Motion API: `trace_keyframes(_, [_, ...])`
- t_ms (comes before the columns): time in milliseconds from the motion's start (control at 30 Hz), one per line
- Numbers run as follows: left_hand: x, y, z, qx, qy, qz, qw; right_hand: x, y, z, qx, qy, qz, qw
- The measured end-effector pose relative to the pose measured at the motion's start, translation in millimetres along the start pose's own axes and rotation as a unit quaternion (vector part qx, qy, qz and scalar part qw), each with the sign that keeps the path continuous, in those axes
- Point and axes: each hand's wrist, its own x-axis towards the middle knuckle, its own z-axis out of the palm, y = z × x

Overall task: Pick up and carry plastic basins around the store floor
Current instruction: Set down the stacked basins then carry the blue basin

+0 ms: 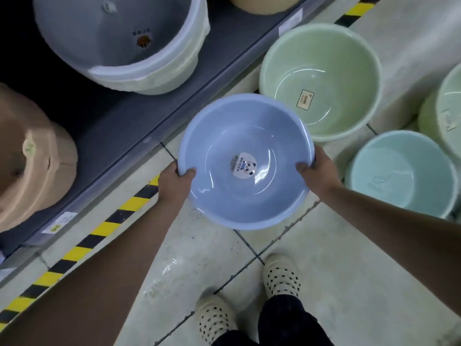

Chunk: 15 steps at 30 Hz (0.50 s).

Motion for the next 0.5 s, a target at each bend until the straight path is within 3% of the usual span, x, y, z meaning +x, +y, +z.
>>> trace_keyframes(267, [35,-35,53,0.022,-0.017,-0.026,0.999,31,57,31,-0.020,0.004,0.025,0.999])
trace_keyframes(500, [27,-83,71,-0.027,-0.025,-0.064,0.997,30,88,58,-0.079,-0.018,-0.013,0.997])
